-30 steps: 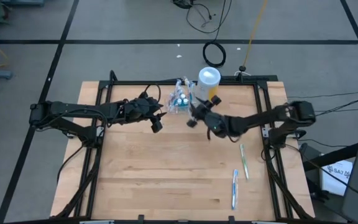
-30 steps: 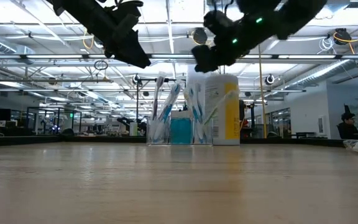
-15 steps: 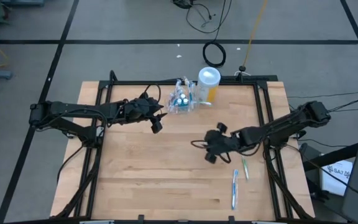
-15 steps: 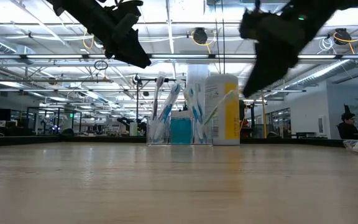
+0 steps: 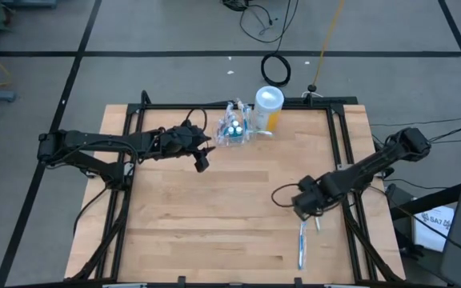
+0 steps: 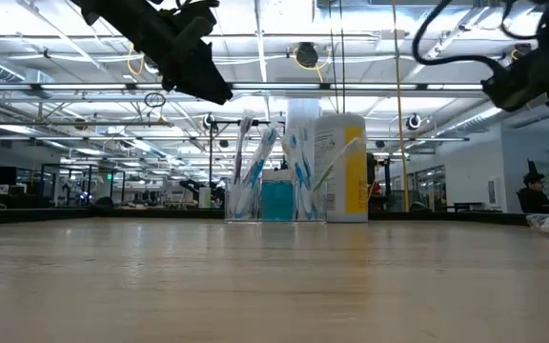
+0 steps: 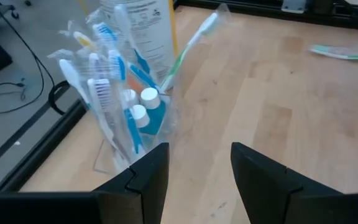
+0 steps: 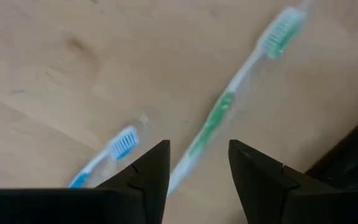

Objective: Pick & Place toothbrushing station
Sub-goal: Put the green toothbrush into the transparent organizer

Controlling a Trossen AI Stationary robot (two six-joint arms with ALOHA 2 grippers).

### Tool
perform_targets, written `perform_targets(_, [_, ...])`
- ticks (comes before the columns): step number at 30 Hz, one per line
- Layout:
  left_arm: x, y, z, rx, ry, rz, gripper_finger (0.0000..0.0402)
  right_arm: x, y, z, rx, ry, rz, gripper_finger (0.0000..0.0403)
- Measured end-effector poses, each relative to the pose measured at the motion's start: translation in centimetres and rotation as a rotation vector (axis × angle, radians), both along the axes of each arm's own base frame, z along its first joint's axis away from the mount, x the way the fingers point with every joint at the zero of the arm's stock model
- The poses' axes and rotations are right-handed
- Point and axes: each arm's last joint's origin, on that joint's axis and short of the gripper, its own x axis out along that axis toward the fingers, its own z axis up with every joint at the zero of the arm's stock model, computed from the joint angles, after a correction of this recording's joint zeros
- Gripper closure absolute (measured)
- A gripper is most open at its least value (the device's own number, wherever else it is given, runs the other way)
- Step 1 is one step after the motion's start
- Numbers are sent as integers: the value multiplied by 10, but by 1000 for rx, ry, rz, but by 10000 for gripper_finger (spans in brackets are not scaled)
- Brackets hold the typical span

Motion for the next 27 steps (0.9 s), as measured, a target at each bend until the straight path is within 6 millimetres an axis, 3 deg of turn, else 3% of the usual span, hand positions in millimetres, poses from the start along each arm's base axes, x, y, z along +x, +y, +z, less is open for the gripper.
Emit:
perform_targets(6, [0,0,0,0,-4,-5,222,-10,0,-12,-155,-15,33,257])
perform_targets(17, [1,0,2,4,-21,-6,222,-24,-17,-54,-146,21,-37,260])
perform_targets(27, [1,0,2,7,-21,-6,222,-16,-23,-60,-113,-44,-14,272])
